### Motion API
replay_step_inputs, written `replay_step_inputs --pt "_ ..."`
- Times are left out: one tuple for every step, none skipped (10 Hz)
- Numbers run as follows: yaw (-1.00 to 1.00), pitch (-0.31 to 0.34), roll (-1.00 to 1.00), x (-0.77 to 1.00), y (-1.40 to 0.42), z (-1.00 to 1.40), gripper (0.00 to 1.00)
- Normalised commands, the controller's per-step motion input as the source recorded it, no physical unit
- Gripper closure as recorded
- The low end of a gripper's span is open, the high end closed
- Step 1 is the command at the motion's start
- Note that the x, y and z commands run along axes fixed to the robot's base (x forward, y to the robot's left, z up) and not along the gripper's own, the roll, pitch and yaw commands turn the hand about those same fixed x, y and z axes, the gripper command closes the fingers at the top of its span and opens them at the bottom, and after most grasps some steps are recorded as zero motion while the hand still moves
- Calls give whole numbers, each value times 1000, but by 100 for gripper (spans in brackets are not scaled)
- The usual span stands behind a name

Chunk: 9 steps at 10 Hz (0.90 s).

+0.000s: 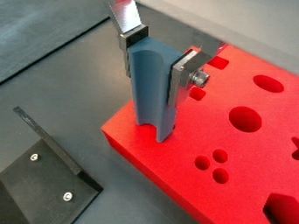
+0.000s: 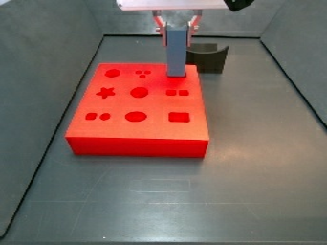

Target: Insert the arch object.

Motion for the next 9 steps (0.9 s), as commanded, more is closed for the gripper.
replay_step_inputs --pt "317 0 -181 220 -140 -149 100" --pt "331 -6 -144 160 -29 -229 100" --pt "346 -34 -84 23 0 -334 100" --pt "314 -46 -27 0 0 -371 100" --pt "177 -50 0 0 0 -509 100" --pt "0 0 157 151 -40 -791 100" --pt "-231 0 224 146 -37 -897 100" --pt "-303 21 209 160 -23 -880 100" --pt "-297 26 214 126 -11 -860 100"
